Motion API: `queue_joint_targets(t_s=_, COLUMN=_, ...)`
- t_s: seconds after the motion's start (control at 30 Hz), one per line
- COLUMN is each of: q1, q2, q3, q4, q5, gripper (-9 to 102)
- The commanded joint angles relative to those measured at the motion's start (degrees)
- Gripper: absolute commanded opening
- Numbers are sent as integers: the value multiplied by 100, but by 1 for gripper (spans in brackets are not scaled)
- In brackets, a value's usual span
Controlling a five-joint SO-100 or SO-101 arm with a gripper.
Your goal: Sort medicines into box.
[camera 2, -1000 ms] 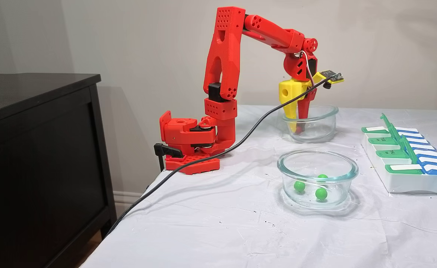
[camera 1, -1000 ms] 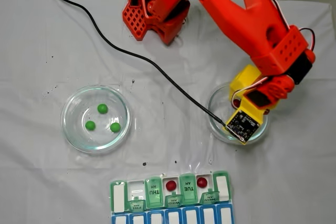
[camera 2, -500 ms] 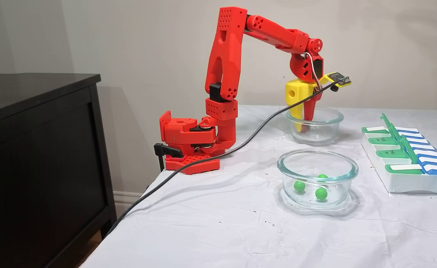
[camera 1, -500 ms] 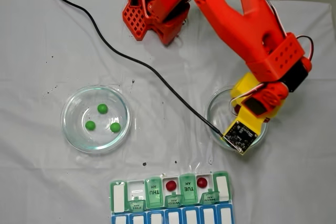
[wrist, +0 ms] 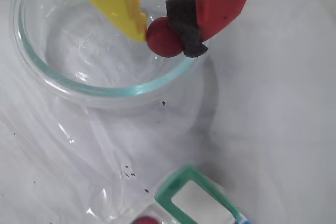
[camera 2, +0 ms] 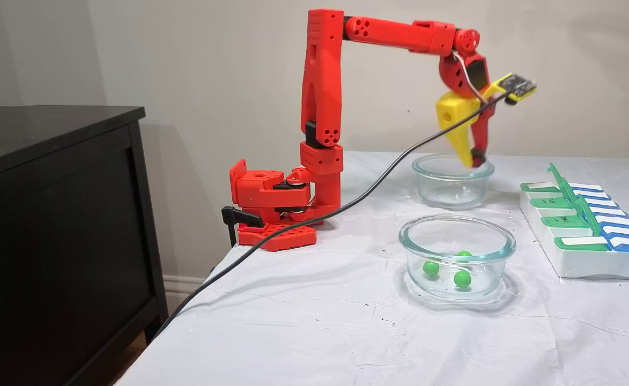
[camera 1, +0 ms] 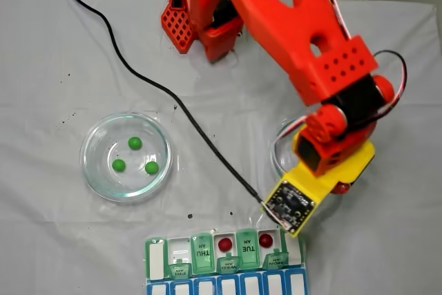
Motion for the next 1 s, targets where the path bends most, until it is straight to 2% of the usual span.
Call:
queue_joint_targets(t_s=0.0, q1=325, q2=984, q3=-1002, q4=316, q5=-202, gripper=0)
queue_joint_targets(t_s=0.23, q1=976, q2=773, q3=-1204, q4=448, q5=-536, gripper=0)
queue_joint_targets(t_s=0.6, q1=2742, q2=519, q3=220, q4=-747, q5=-1283, gripper=0)
queue_joint_targets(t_s=0.97, q1=3313, q2=132, q3=325, q4=-1011, q5=-1582, gripper=0)
